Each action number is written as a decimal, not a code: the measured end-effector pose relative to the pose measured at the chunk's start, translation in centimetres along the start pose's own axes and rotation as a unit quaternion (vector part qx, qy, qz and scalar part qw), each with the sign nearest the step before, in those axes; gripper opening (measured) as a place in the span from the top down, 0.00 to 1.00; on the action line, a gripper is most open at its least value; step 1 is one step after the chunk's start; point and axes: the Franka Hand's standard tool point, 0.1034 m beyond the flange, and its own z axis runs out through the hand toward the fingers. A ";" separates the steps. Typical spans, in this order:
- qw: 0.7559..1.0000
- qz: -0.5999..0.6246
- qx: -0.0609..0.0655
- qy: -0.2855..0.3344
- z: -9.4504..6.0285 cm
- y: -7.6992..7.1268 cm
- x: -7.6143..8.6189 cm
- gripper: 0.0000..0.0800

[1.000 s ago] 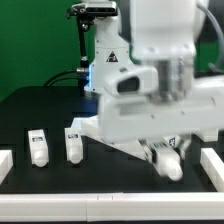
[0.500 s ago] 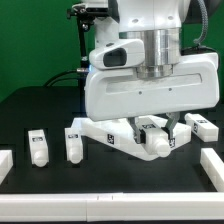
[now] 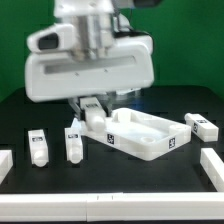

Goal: Assemble desk

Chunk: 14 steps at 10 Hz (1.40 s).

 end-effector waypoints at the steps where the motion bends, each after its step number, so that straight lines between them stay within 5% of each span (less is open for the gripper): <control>1: 1.000 0.009 -0.009 0.005 0.3 -1.9 0.9 0.64; 2: 1.000 -0.010 -0.004 0.004 0.5 -2.6 0.9 0.64; 5: 1.000 -0.011 0.003 0.001 0.8 -1.2 -0.1 0.64; 7: 1.000 -0.006 0.007 -0.008 0.5 4.4 -4.1 0.64; 8: 1.000 0.009 0.004 -0.008 0.4 6.2 -4.9 0.64; 12: 1.000 0.007 0.004 -0.009 0.6 6.1 -4.9 0.64; 14: 1.000 0.019 0.003 -0.009 0.9 7.9 -6.5 0.64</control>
Offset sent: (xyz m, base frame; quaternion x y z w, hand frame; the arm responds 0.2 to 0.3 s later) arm 0.0000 0.0000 0.0000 0.0000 0.0000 0.0000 1.0000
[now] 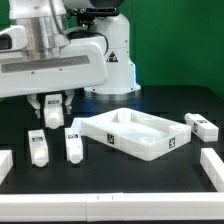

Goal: Assemble desk

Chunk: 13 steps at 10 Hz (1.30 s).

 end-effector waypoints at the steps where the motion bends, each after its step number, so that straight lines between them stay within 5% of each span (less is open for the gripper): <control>1: 1.000 0.017 -0.010 0.004 0.5 2.3 -2.0 0.64; 2: 0.999 0.033 -0.022 0.010 2.2 4.3 -4.6 0.64; 3: 0.999 0.043 -0.016 -0.001 3.5 5.5 -5.7 0.64; 4: 0.999 0.040 -0.007 -0.006 3.2 5.4 -5.0 0.64; 7: 0.999 0.038 -0.008 -0.007 3.4 5.6 -5.2 0.64; 11: 0.999 0.035 -0.008 -0.020 4.3 9.7 -8.3 0.64; 13: 1.000 0.017 -0.015 -0.014 4.5 9.7 -8.0 0.64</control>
Offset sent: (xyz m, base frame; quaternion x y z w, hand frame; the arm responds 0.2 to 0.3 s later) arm 0.0098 0.0038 -0.0078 0.0874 0.0075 -0.0137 0.9960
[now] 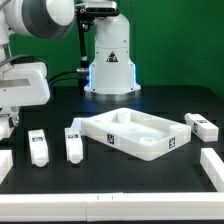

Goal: Assemble desk

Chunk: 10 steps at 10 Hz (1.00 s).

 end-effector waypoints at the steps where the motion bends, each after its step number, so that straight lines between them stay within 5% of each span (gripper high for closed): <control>1: 1.000 -0.006 -0.004 -0.002 0.9 0.4 -0.6 0.64; 3: 1.000 -0.008 -0.012 -0.007 2.7 -1.0 -2.4 0.64; 10: 1.000 -0.015 -0.020 0.000 2.9 -1.9 -2.1 0.64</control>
Offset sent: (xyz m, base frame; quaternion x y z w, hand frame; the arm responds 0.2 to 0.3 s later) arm -0.0091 0.0217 -0.0240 -0.0132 0.0205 0.0255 0.9994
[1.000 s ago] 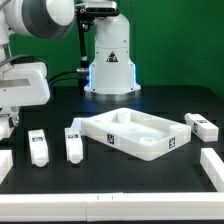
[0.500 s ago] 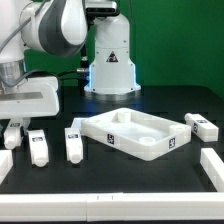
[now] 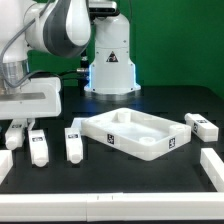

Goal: Assemble desk

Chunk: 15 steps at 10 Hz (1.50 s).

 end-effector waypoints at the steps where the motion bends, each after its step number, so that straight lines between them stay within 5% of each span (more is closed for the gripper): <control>1: 1.000 0.001 0.008 -0.002 -0.6 -0.1 0.0 0.64; 2: 1.000 0.003 0.019 -0.003 -1.8 -0.3 0.3 0.21; 3: 0.999 0.010 0.035 -0.006 -4.0 -1.0 1.2 0.21; 5: 0.999 0.029 0.032 0.003 -7.3 -3.9 3.7 0.19; 8: 0.999 0.044 0.008 0.008 -6.2 -8.9 5.7 0.19; 12: 0.998 0.058 0.013 0.004 -6.2 -9.0 5.4 0.19; 15: 0.984 0.178 0.019 -0.015 -5.8 -14.2 3.5 0.19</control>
Offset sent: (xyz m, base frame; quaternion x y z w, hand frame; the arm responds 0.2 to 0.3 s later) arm 0.0186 0.0165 0.0789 0.0038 -0.0642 0.0132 0.9978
